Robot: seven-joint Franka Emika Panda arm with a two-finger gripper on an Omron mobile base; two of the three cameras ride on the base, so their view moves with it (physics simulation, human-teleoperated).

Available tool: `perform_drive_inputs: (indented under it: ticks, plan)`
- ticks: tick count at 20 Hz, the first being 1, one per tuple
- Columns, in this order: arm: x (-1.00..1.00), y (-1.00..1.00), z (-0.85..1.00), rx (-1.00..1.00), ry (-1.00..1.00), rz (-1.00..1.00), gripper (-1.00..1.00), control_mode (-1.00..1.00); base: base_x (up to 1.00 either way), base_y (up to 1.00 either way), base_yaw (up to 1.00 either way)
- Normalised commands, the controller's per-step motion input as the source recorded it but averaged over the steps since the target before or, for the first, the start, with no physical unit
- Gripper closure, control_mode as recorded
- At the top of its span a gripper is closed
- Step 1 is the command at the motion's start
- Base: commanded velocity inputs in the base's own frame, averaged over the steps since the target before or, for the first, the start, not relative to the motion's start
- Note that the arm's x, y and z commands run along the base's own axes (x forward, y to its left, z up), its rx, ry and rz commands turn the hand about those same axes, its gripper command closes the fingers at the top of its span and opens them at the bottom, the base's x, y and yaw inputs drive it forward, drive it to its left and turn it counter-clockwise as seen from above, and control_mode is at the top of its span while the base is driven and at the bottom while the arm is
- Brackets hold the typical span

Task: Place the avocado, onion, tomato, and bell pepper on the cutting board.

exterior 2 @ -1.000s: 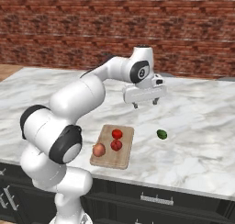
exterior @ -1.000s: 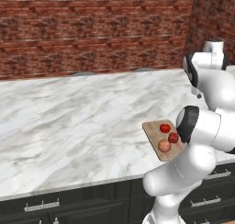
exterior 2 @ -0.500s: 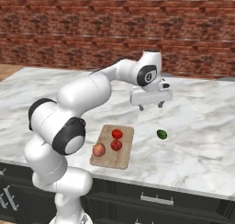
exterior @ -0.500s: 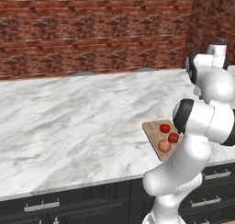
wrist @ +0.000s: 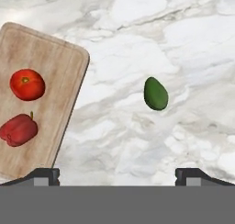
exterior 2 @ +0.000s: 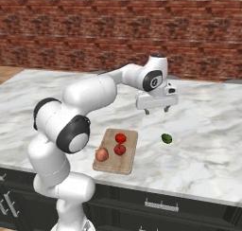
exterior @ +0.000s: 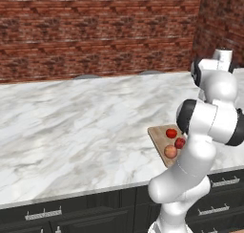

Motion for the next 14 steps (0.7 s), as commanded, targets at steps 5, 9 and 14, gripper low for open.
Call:
perform_drive_inputs:
  ticks: [5, 9, 14]
  plan:
    - [0.29, -0.09, -0.17, 0.00, -0.01, -0.10, -1.00, -1.00, 0.00, 0.00, 0.00]
    - [0.33, -0.14, -0.21, 0.00, 0.00, -0.16, -1.00, -1.00, 0.00, 0.00, 0.00]
    - [0.24, -0.21, -0.21, 0.00, 0.00, -0.14, -1.00, -1.00, 0.00, 0.00, 0.00]
